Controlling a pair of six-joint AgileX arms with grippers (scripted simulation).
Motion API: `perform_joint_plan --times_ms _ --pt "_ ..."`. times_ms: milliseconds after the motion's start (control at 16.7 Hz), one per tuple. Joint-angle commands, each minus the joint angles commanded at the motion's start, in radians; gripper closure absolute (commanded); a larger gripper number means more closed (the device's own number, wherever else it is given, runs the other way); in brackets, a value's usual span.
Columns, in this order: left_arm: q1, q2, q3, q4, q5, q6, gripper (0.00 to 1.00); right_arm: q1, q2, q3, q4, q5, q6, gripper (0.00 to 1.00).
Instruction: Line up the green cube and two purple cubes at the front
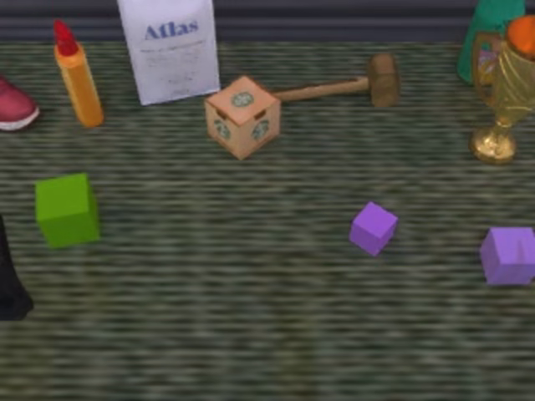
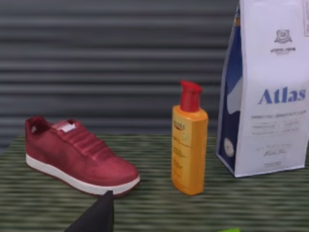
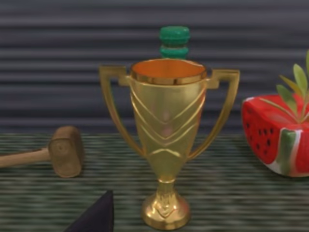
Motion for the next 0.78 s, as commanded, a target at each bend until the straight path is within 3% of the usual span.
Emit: perform_joint_plan --times_ms 360,780 --pt "0.0 0.0 0.0 0.0 0.0 0.0 0.0 0.03 0.103 0.103 -0.066 -0.001 -0.022 0.0" --pt "0.0 0.0 0.0 0.0 0.0 0.0 0.0 0.158 0.686 0.605 -0.382 0.004 -0.127 0.0"
